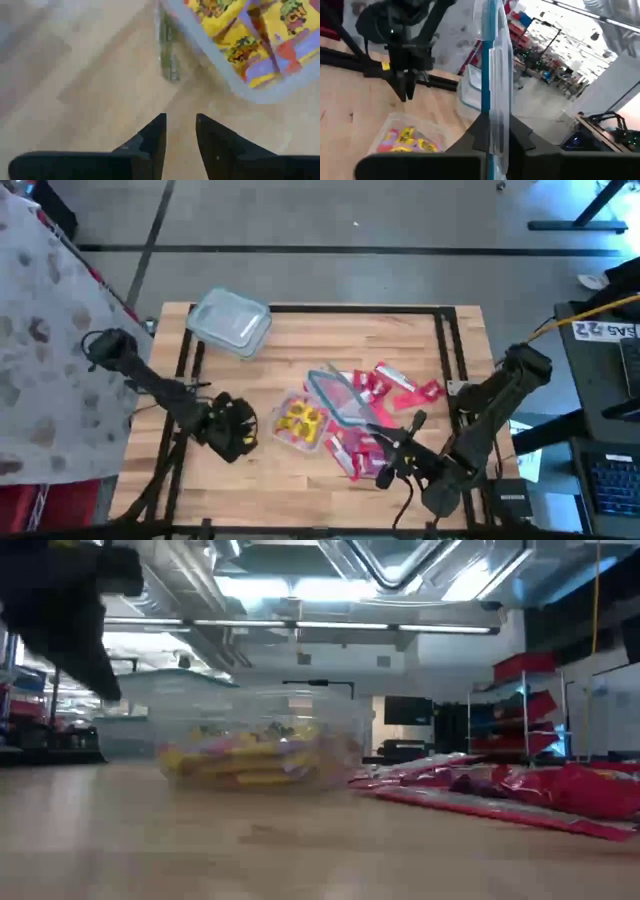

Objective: Sort candy
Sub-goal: Close the square transparent bin

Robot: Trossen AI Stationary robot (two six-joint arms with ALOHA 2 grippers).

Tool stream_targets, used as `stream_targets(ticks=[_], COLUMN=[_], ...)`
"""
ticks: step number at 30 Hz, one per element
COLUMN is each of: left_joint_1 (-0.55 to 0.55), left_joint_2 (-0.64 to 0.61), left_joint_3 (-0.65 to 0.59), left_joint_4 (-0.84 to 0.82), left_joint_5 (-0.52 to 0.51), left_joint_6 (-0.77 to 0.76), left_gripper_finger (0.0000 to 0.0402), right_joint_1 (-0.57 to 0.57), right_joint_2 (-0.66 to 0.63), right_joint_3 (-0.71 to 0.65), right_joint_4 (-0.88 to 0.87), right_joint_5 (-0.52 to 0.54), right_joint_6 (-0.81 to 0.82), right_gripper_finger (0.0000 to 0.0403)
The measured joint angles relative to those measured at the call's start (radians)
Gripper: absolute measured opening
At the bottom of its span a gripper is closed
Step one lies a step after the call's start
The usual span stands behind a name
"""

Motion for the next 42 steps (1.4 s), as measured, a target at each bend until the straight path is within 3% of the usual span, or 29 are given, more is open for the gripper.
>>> stream_targets(ticks=[7, 11, 15, 21, 28, 35, 42], left_joint_1=[0.044, 0.084, 0.123, 0.157, 0.157, 0.136, 0.087], left_joint_2=[0.175, 0.301, 0.408, 0.501, 0.511, 0.505, 0.500], left_joint_3=[-0.109, -0.079, -0.009, 0.077, 0.083, 0.085, 0.087], left_joint_4=[0.587, 0.841, 0.969, 0.968, 0.955, 0.883, 0.766], left_joint_5=[-0.001, 0.039, 0.089, 0.129, 0.128, 0.124, 0.066], left_joint_6=[0.154, 0.287, 0.407, 0.477, 0.489, 0.482, 0.373], left_gripper_finger=[0.0088, 0.0088, 0.0088, 0.0088, 0.0088, 0.0088, 0.0088], right_joint_1=[-0.017, -0.067, -0.132, -0.188, -0.200, -0.213, -0.197], right_joint_2=[0.000, 0.000, 0.001, 0.050, 0.209, 0.363, 0.435], right_joint_3=[0.000, 0.006, 0.078, 0.192, 0.314, 0.300, 0.300], right_joint_4=[-0.006, -0.015, -0.089, -0.317, -0.569, -0.567, -0.572], right_joint_5=[-0.030, -0.148, -0.308, -0.403, -0.354, -0.282, -0.272], right_joint_6=[0.001, -0.005, -0.010, -0.006, -0.034, -0.033, -0.030], right_gripper_finger=[0.0005, 0.0005, 0.0005, 0.0004, 0.0002, 0.0001, 0.0001])
